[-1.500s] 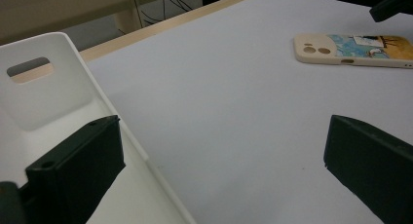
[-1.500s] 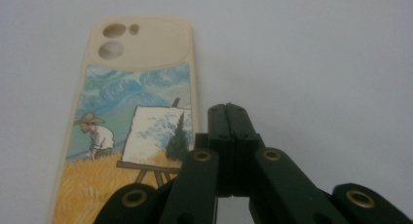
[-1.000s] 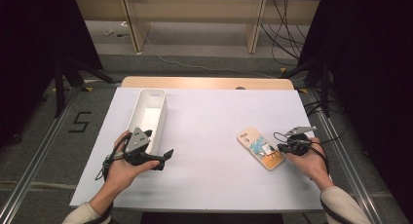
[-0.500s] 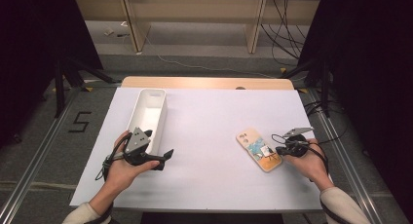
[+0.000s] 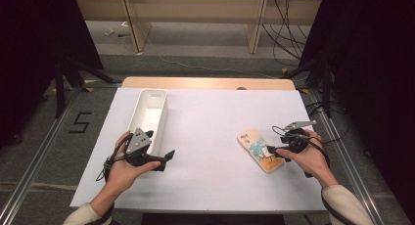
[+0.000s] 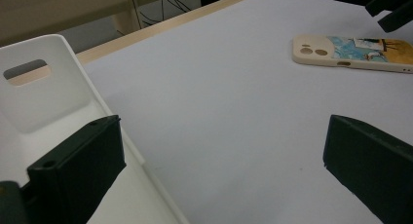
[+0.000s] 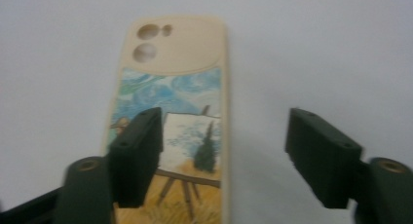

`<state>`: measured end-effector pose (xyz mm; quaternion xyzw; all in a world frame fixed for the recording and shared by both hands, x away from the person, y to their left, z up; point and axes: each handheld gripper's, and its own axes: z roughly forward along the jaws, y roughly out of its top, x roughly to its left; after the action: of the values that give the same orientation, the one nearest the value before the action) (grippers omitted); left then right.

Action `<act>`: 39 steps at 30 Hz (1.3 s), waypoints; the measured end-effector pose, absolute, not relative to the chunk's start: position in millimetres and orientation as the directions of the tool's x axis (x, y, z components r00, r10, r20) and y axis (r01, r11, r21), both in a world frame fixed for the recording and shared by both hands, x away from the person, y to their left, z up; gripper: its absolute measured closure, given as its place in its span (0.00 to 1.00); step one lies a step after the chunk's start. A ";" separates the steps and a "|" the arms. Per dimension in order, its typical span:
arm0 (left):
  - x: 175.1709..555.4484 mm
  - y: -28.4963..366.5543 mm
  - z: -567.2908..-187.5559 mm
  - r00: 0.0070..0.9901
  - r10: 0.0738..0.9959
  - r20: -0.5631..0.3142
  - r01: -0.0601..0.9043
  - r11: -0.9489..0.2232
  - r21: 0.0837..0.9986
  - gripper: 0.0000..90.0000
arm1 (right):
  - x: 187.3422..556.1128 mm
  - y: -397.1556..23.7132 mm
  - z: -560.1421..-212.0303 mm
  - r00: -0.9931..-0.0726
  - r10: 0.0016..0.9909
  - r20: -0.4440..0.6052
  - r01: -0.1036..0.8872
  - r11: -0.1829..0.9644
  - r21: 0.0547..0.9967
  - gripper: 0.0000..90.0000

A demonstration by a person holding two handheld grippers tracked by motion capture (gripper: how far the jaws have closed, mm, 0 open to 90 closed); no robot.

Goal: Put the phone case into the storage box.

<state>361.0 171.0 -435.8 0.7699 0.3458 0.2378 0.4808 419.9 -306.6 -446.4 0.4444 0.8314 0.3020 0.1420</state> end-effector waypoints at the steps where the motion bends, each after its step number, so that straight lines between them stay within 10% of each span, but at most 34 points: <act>1: 361.0 171.1 -435.8 0.648 0.761 0.033 0.304 -0.299 0.905 0.01 | 420.9 -303.5 -446.2 -0.580 0.814 0.031 0.654 0.443 0.614 0.18; 6: 360.5 170.8 -435.6 0.648 0.761 0.030 0.304 -0.295 0.906 0.01 | 425.8 -284.3 -445.2 -0.623 0.782 0.014 0.654 0.510 0.558 0.05; 39: 360.5 169.7 -435.9 0.653 0.757 0.034 0.300 -0.300 0.906 0.01 | 437.0 -248.1 -460.4 -0.653 0.752 -0.091 0.678 0.633 0.374 0.00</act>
<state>360.5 169.7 -435.9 0.7706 0.3429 0.2368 0.4822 437.0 -248.1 -460.4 0.3991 0.8956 0.1555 0.1199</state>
